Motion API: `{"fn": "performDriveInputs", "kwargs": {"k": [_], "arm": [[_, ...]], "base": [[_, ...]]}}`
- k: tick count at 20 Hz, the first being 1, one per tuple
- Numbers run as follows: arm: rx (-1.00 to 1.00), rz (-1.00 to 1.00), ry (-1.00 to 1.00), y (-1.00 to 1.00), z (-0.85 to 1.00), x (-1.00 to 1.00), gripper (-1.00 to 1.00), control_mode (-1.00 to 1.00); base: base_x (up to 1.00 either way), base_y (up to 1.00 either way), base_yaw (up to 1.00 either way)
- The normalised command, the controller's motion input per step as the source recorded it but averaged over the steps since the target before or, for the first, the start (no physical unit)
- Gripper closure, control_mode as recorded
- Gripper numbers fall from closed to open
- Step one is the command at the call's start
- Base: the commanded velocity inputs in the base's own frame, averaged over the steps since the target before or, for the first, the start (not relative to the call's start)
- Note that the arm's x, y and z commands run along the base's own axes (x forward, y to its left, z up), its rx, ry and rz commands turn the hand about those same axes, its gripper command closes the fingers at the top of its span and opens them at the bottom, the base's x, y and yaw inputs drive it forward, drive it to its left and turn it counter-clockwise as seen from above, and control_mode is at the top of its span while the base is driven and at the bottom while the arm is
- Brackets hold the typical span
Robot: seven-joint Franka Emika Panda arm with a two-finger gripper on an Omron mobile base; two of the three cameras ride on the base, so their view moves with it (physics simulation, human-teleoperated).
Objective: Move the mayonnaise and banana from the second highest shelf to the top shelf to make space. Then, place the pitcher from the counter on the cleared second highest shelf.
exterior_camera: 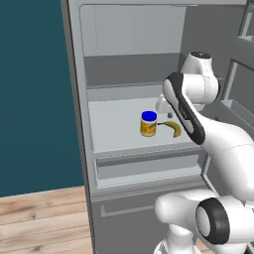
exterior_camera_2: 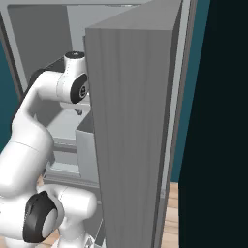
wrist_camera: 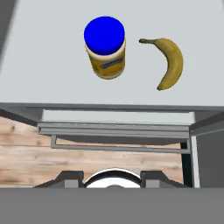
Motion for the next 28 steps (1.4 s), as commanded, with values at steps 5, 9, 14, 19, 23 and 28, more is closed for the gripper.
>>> {"fn": "performDriveInputs", "kwargs": {"k": [5,9,14,19,23,28], "arm": [[0.0,0.0,-0.17,0.14,-0.13,-0.03,-1.0,-1.0],[0.0,-0.01,-0.3,0.25,-0.38,-0.02,-1.0,-1.0],[0.0,-0.04,-0.18,0.07,-0.28,0.0,-1.0,-1.0],[0.0,-0.03,0.0,0.01,-0.07,0.03,-1.0,-1.0],[0.0,-0.05,0.0,0.12,-0.06,0.33,-1.0,-1.0],[0.0,-0.02,0.0,0.16,-0.05,0.44,-1.0,-1.0]], "base": [[0.0,0.0,0.0],[0.0,0.0,0.0],[0.0,0.0,0.0],[0.0,0.0,0.0],[0.0,0.0,0.0],[0.0,0.0,0.0]]}}
